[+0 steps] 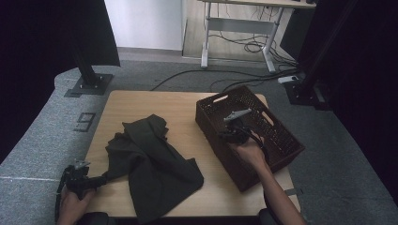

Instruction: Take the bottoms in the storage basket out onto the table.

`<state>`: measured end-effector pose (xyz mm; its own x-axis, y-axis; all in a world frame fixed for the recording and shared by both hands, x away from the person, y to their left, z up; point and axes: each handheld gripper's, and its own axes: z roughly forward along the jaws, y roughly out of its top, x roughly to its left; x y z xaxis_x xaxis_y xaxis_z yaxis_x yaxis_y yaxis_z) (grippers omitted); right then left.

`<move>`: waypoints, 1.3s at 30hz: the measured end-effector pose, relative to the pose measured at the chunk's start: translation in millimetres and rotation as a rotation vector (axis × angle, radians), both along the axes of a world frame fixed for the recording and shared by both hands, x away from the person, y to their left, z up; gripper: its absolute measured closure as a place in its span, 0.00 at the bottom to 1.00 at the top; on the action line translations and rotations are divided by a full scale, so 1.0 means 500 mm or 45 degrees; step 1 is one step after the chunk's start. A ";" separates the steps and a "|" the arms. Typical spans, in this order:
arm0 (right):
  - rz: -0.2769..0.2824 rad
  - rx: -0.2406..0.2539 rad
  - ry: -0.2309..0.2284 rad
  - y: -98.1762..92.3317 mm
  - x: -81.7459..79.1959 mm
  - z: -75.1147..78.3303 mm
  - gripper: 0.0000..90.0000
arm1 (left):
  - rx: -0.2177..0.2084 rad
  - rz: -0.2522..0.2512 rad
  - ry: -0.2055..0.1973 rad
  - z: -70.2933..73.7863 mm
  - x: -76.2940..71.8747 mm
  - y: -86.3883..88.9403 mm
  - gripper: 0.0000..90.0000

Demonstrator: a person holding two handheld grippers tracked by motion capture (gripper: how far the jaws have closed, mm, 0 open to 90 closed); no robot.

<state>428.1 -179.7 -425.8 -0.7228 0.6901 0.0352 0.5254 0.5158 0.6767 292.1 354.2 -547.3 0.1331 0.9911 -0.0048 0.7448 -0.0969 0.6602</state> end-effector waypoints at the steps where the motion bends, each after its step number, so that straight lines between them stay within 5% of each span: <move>1: -0.002 0.001 0.000 -0.001 0.002 0.000 0.88 | 0.000 0.000 0.000 0.000 0.000 0.000 0.00; 12: -0.018 -0.003 -0.007 0.000 0.008 -0.001 0.87 | 0.000 0.000 0.000 0.000 0.000 0.000 0.00; 16: -0.008 -0.052 0.000 0.002 0.002 -0.005 0.69 | 0.000 0.000 0.000 0.000 0.000 0.000 0.00; 19: 0.007 -0.033 -0.007 -0.002 -0.018 -0.006 0.58 | 0.000 0.000 0.000 0.000 0.000 0.000 0.00; 30: 0.034 -0.055 -0.033 -0.030 -0.099 0.009 0.57 | 0.000 0.003 -0.002 0.000 0.000 0.000 0.00; 39: -0.011 -0.051 -0.030 -0.068 -0.162 0.015 0.58 | 0.000 0.004 0.000 0.000 0.000 -0.001 0.00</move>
